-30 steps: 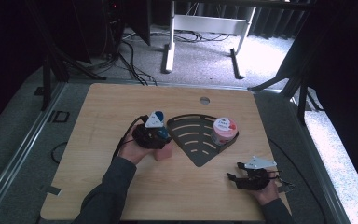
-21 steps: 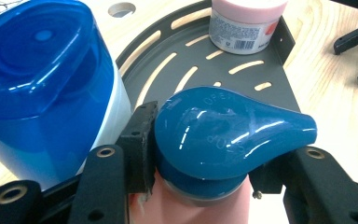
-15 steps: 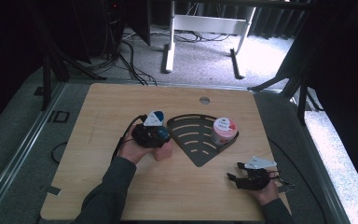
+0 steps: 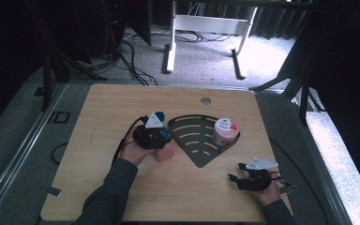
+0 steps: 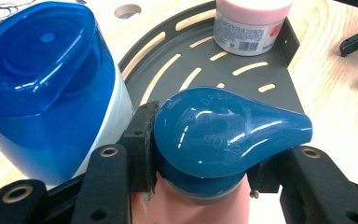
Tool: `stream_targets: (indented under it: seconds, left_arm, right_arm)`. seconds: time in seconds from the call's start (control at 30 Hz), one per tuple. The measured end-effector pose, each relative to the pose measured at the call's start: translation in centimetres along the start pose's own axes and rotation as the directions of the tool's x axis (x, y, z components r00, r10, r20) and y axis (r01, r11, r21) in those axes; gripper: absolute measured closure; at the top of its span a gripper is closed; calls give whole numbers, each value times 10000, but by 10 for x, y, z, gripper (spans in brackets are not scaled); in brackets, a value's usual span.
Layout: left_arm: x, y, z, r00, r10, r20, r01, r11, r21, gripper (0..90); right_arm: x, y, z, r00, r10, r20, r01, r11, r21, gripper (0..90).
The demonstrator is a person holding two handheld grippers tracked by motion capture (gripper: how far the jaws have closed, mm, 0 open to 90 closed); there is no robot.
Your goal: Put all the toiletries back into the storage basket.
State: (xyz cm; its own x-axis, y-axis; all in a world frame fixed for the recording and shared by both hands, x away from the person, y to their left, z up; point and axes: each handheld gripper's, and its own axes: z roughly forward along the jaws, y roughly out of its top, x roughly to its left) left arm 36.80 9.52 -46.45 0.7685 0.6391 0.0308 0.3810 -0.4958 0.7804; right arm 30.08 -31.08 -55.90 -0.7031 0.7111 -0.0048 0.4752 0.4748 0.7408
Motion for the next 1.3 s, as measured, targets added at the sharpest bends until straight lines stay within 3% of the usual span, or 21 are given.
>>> stream_targets:
  seconds: [0.7,0.9,1.3]
  left_arm:
    - [-15,6,-1,9994,346,-53,-344,9990,297,528]
    - [-18,10,-4,9991,320,293,-320,9995,-10,528]
    - [-25,22,-7,9966,511,653,-500,9986,-183,528]
  right_arm:
    - [0,0,0,10000,-20,-15,20,10000,-2,331]
    - [0,0,0,10000,-31,-20,31,10000,-3,330]
    - [0,0,0,10000,-42,-22,42,10000,-7,329]
